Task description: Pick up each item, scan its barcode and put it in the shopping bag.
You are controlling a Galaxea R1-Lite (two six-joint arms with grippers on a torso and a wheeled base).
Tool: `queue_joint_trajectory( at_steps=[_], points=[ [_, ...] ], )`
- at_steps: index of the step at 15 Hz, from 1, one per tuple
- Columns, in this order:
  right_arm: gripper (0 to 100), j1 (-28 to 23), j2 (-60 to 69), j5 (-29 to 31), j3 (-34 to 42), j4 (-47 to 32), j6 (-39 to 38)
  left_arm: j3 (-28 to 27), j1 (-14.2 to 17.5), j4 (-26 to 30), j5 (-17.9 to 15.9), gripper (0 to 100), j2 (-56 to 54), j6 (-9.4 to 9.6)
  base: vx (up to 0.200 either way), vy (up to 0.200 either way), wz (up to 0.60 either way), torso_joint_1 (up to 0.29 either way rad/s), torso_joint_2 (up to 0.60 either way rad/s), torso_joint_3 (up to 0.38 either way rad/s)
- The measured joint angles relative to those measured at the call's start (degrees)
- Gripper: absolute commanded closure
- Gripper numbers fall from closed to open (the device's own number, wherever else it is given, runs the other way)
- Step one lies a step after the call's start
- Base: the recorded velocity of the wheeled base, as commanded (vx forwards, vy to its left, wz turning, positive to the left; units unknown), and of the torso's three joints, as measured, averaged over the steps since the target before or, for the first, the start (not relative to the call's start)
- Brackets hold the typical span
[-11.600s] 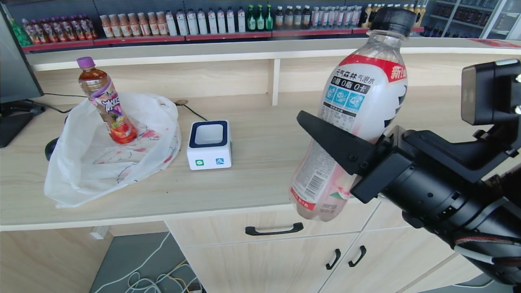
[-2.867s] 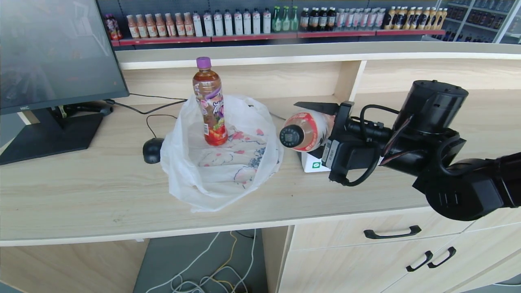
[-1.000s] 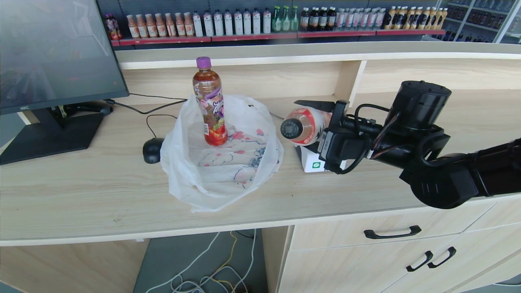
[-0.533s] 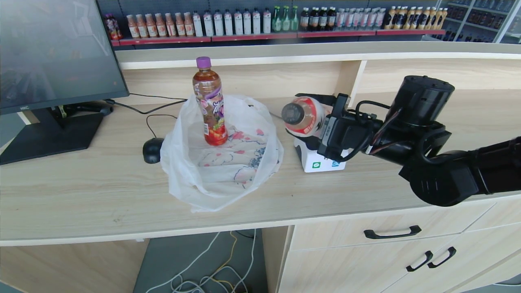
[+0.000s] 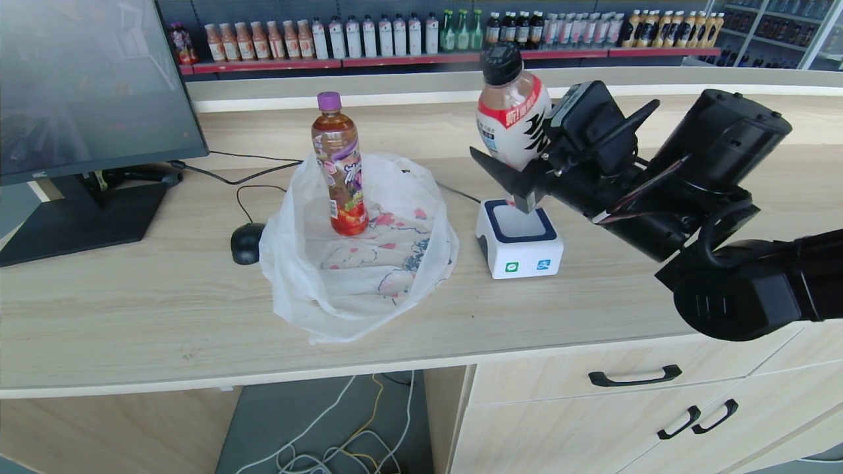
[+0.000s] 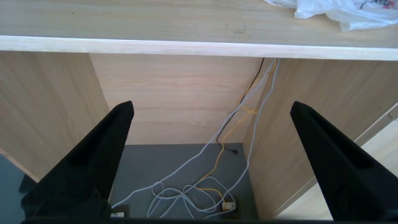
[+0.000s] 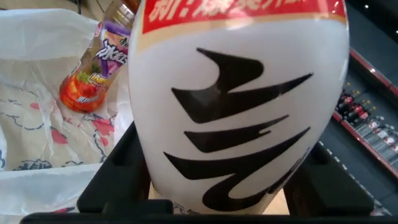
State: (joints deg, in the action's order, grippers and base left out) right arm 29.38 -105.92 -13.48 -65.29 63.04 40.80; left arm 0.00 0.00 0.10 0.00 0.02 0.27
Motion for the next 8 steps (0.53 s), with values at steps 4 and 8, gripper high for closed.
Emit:
queue_joint_trajectory(
  at_steps=[4, 8],
  points=[
    [100, 1.1, 1.9, 12.6, 4.0, 10.3, -12.9, 0.0, 0.0, 0.0, 0.0, 0, 0.0, 0.00, 0.000, 0.000, 0.00, 0.000, 0.00, 0.000],
    [100, 1.1, 3.1, 14.1, 14.6, 23.5, -18.6, 0.0, 0.0, 0.0, 0.0, 0, 0.0, 0.00, 0.000, 0.000, 0.00, 0.000, 0.00, 0.000]
  ],
)
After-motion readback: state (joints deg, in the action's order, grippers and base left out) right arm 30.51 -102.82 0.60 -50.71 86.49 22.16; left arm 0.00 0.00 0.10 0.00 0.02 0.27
